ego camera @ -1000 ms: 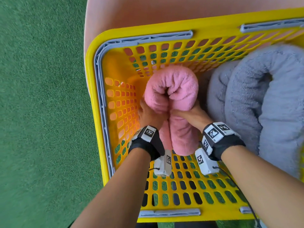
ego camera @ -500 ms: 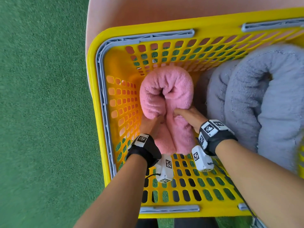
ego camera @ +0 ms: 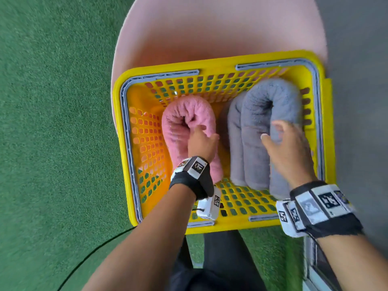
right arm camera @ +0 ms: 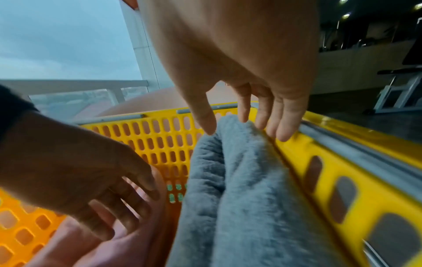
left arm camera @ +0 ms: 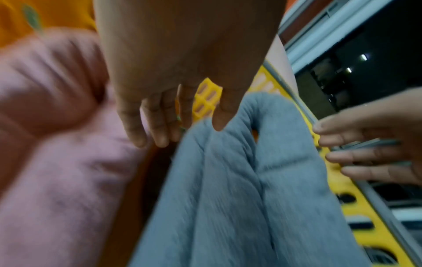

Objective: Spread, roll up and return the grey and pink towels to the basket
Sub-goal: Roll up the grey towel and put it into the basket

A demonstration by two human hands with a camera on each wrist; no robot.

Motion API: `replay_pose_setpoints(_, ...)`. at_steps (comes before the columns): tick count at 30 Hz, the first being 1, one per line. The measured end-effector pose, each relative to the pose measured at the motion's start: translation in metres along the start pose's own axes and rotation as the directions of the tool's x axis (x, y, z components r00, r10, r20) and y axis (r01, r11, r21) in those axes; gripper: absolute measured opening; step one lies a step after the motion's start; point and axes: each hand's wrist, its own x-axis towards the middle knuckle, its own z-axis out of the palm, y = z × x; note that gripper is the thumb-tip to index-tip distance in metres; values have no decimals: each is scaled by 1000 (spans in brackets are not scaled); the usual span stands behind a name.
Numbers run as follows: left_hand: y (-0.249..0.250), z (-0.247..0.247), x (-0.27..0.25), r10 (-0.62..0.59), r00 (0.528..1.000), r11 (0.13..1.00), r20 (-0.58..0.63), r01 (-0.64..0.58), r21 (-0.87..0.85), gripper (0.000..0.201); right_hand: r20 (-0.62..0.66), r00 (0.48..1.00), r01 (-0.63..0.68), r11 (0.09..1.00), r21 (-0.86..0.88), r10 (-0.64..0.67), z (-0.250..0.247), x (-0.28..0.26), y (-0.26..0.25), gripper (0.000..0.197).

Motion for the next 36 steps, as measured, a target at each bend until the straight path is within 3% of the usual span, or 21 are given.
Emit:
replay_pose_setpoints(2, 14, 32, -8, 17, 983, 999, 181, -22, 24, 50, -100, 995, -29, 998, -51, 24, -20, -2, 16, 53)
replay_pose_setpoints(6, 35, 88, -21, -12, 937, 999, 349, -5, 48, 72, 18, 995, -92, 989, -115, 95, -17, 6, 29, 75)
replay_pose_setpoints(10, 41, 102, -15, -63, 949, 997, 310, 74, -24, 72, 116, 959, -233, 953, -194, 258, -7, 24, 28, 75)
replay_pose_setpoints(14, 36, 94, -22, -13, 990, 1000, 142, 14, -8, 61, 94, 959, -248, 950, -190, 269, -3, 32, 30, 62)
replay_pose_setpoints(16, 28, 91, -28, 51, 993, 999, 107, -49, -17, 60, 83, 967, -223, 960, -170, 239, -3, 28, 30, 65)
replay_pose_setpoints(19, 17, 93, -27, 89, 967, 993, 238, -105, 57, 78, -32, 997, -71, 995, -76, 69, 0, 9, 22, 70)
replay_pose_setpoints(21, 16, 94, -14, 37, 946, 998, 321, -49, 29, 81, -72, 995, 69, 998, 6, -69, 5, 1, 14, 52)
replay_pose_setpoints(22, 17, 91, -8, 45, 932, 999, 358, -32, -44, 79, -25, 995, 99, 994, 44, -98, 9, 0, 9, 43)
replay_pose_setpoints(24, 7, 88, 10, -4, 942, 974, 337, 80, -210, 79, 168, 986, -5, 998, 67, -6, 24, 8, 3, 41)
replay_pose_setpoints(27, -14, 86, 39, -193, 959, 930, 209, 247, -272, 83, 349, 903, -283, 958, 47, 250, 48, 36, 12, 55)
replay_pose_setpoints(29, -11, 79, 41, -246, 929, 934, 277, 304, -190, 69, 436, 800, -528, 830, 182, 413, 60, 53, 22, 64)
replay_pose_setpoints(31, -15, 87, 51, -249, 912, 932, 326, 317, -175, 59, 527, 701, -677, 679, 282, 480, 76, 66, 38, 56)
replay_pose_setpoints(33, -26, 105, 62, -237, 883, 898, 406, 359, -255, 67, 535, 691, -691, 661, 293, 486, 103, 82, 65, 39)
replay_pose_setpoints(35, -56, 145, 86, -275, 851, 835, 447, 442, -328, 81, 523, 709, -667, 691, 279, 474, 111, 85, 60, 26)
replay_pose_setpoints(36, -61, 155, 85, -288, 825, 793, 485, 490, -362, 84, 527, 694, -679, 691, 249, 491, 113, 85, 53, 23)
